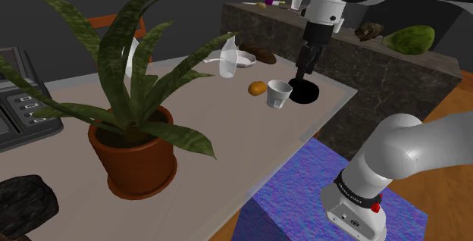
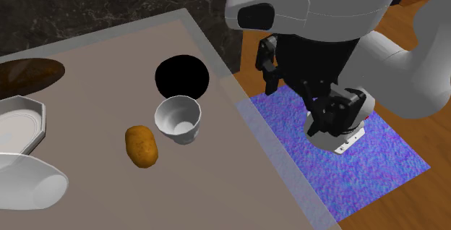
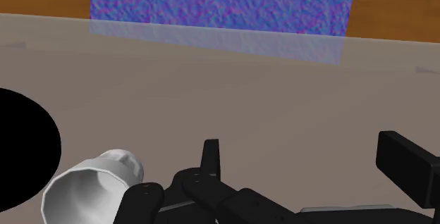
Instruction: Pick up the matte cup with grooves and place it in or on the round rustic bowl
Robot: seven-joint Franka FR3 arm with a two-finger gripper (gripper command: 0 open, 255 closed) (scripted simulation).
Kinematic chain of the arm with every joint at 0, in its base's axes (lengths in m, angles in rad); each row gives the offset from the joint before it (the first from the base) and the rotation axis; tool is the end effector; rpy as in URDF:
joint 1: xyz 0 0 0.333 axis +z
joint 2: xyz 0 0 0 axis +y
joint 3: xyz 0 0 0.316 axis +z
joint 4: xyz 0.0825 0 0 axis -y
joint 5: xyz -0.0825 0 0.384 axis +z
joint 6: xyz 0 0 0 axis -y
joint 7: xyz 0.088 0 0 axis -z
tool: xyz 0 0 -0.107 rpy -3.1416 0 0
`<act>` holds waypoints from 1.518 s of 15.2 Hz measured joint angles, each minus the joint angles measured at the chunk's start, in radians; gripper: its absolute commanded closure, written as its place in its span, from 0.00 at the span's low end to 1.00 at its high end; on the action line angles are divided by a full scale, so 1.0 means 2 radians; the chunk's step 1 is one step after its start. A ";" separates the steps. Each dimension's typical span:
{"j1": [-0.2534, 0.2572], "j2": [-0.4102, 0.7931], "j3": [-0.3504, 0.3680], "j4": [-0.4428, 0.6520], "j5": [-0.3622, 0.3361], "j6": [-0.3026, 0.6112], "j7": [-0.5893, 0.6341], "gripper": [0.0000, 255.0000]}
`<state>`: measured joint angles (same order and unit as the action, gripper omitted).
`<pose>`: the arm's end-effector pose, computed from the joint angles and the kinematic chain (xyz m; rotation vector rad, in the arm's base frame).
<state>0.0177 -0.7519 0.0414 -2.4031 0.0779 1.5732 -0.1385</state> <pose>0.3123 0.0297 0.5579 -3.0735 -0.2806 0.1174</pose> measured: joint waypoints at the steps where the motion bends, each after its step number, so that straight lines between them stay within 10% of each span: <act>1: 0.000 0.000 0.000 0.000 0.000 0.000 0.000 0.00; 23: -0.062 0.282 -0.023 0.008 -0.145 0.299 -0.033 0.00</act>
<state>-0.1068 -0.1870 -0.0048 -2.3867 -0.2125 2.1711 -0.2037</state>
